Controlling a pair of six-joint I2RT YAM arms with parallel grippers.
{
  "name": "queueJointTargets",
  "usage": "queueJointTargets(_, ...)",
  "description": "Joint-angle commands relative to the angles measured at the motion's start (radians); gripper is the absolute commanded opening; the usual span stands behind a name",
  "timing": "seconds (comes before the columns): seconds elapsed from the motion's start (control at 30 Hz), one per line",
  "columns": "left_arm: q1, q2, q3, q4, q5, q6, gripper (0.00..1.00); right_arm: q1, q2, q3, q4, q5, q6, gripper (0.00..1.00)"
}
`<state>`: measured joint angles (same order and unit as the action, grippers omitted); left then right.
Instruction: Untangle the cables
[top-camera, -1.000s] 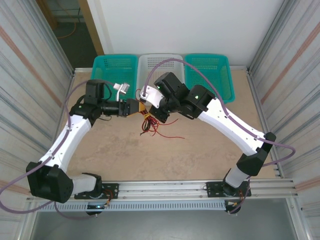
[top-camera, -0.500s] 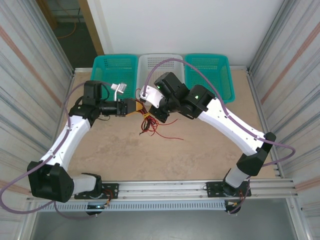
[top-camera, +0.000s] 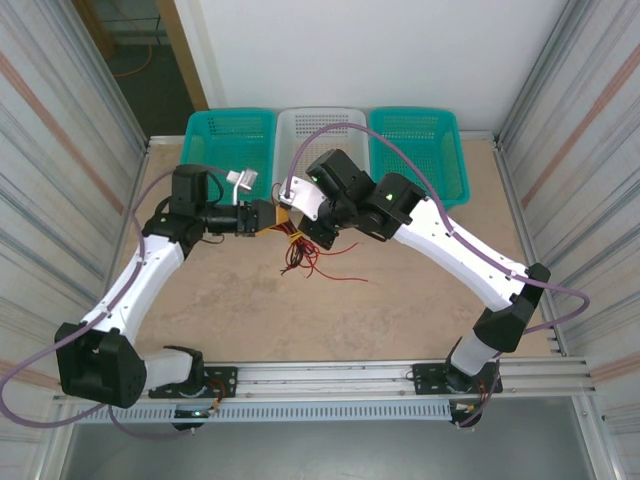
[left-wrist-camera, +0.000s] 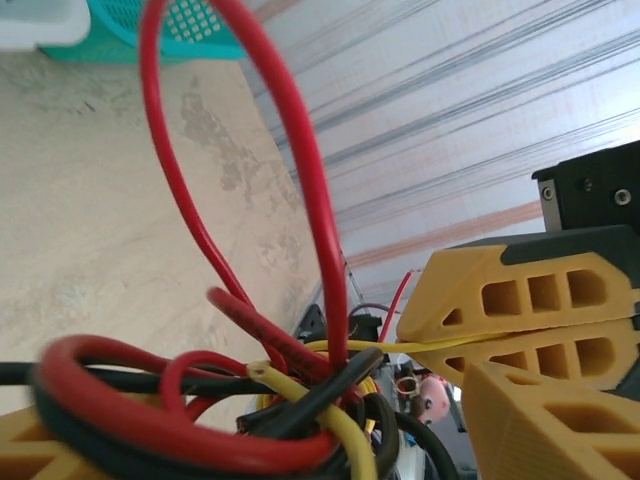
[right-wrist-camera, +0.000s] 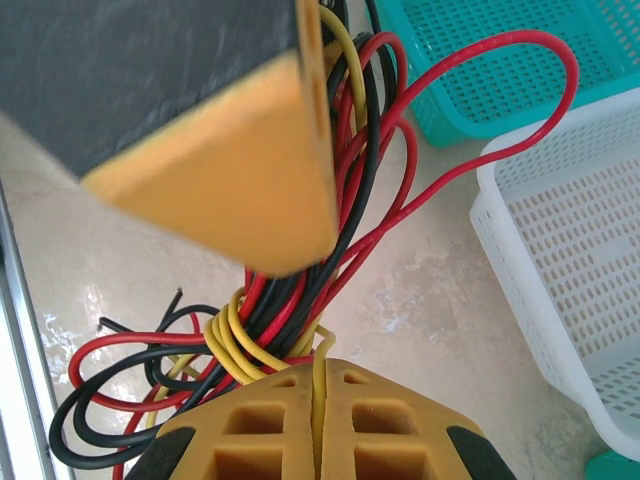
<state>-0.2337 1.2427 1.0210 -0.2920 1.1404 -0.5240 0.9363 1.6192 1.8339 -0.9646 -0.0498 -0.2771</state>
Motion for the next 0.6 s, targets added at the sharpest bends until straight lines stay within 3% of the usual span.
queueJointTargets(0.0, -0.009, 0.009, -0.04, 0.062, 0.015, -0.032, 0.62, 0.002, -0.023, -0.004, 0.054, -0.016, 0.017, 0.0)
queueJointTargets(0.07, -0.009, 0.011, -0.047, 0.082, 0.021, -0.042, 0.51, 0.001, -0.024, -0.002, 0.06, -0.018, 0.021, 0.0)
queueJointTargets(0.1, -0.009, 0.011, -0.045, 0.083, 0.019, -0.042, 0.38, 0.0, -0.025, -0.002, 0.061, -0.02, 0.024, 0.0)
queueJointTargets(0.17, -0.007, 0.019, -0.033, 0.08, 0.024, -0.043, 0.22, -0.003, -0.028, -0.003, 0.063, -0.024, 0.031, 0.0)
queueJointTargets(0.3, -0.004, 0.029, -0.022, 0.104, 0.024, -0.069, 0.06, -0.021, -0.047, -0.026, 0.108, 0.002, 0.081, 0.0)
queueJointTargets(0.33, -0.003, 0.028, -0.024, 0.123, 0.024, -0.086, 0.04, -0.026, -0.058, -0.039, 0.136, 0.03, 0.107, 0.05)
queueJointTargets(0.37, -0.001, 0.025, -0.028, 0.15, 0.022, -0.11, 0.03, -0.032, -0.075, -0.068, 0.179, 0.073, 0.145, 0.18)
queueJointTargets(0.4, 0.0, 0.02, -0.033, 0.174, 0.02, -0.133, 0.03, -0.038, -0.098, -0.1, 0.221, 0.102, 0.185, 0.34)
queueJointTargets(0.43, 0.003, 0.013, -0.035, 0.19, 0.009, -0.155, 0.03, -0.048, -0.132, -0.153, 0.284, 0.126, 0.237, 0.61)
queueJointTargets(0.47, 0.005, 0.008, -0.035, 0.198, -0.007, -0.176, 0.03, -0.055, -0.172, -0.212, 0.351, 0.15, 0.288, 0.78)
queueJointTargets(0.57, 0.018, -0.005, -0.041, 0.238, -0.044, -0.252, 0.06, -0.068, -0.305, -0.387, 0.518, 0.11, 0.368, 0.81)
